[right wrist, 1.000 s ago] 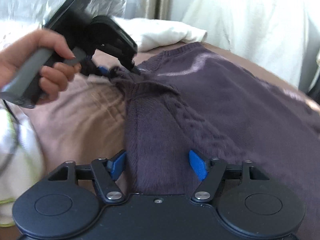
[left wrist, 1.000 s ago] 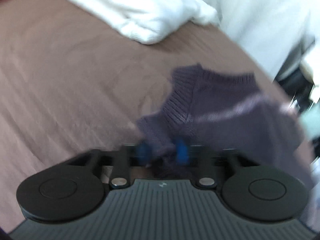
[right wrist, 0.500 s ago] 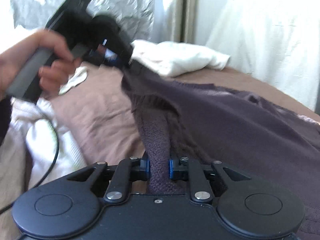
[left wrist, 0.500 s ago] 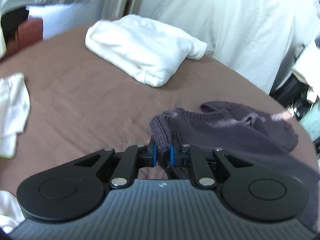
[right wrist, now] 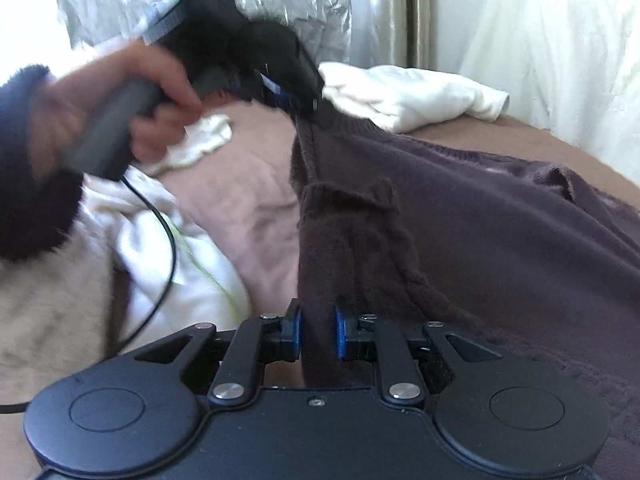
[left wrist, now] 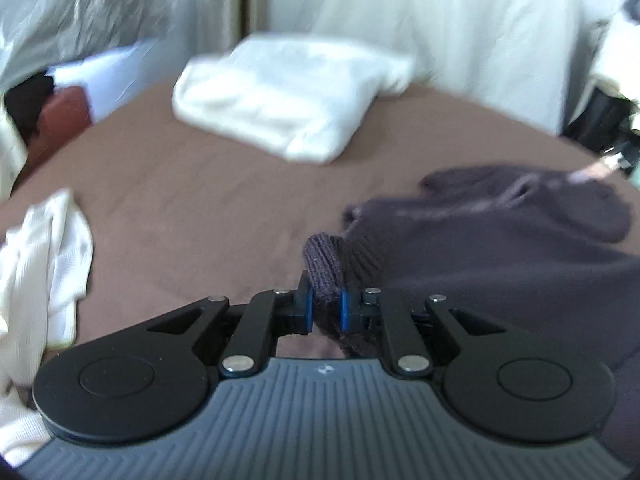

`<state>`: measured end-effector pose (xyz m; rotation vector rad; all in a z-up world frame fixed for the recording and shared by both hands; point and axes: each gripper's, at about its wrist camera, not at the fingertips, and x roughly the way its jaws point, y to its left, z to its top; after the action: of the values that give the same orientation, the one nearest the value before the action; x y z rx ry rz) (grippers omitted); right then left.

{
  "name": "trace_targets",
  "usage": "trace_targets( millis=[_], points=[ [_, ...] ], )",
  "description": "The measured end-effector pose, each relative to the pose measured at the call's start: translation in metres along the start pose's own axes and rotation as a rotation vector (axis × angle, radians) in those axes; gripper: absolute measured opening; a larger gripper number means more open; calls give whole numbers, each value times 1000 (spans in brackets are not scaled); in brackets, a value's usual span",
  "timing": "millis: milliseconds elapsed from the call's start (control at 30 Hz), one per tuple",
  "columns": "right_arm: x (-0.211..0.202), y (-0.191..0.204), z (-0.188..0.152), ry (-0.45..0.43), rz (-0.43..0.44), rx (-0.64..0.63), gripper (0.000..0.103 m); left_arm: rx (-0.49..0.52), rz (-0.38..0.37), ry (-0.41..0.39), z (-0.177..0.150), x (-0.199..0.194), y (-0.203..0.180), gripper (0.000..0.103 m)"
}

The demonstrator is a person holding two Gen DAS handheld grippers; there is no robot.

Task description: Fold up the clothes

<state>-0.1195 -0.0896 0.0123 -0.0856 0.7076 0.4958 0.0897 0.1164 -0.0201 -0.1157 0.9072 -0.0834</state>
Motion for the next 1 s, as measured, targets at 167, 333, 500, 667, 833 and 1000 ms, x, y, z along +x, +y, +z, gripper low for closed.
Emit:
trace_targets(
  millis=[167,333,500,667,833,1000],
  points=[
    [26,-8,-17,66,36,51,15,-46,51,127,-3,42,9,15],
    [13,-5,-13,43,-24,25,27,108,148,67,-2,30,-18,28],
    [-47,-39,-25,-58,-149,151,55,16,64,-113,3,-10,-8,47],
    [-120,-94,-85,-72,-386,408,55,-31,-161,-384,-5,-71,-16,62],
    [-192,-124,-153,-48,-654,564,55,44,-291,-228,-37,-55,-69,62],
    [-234,-149,-221,-116,-820,859,55,163,-326,-159,-94,-34,-147,62]
  ],
)
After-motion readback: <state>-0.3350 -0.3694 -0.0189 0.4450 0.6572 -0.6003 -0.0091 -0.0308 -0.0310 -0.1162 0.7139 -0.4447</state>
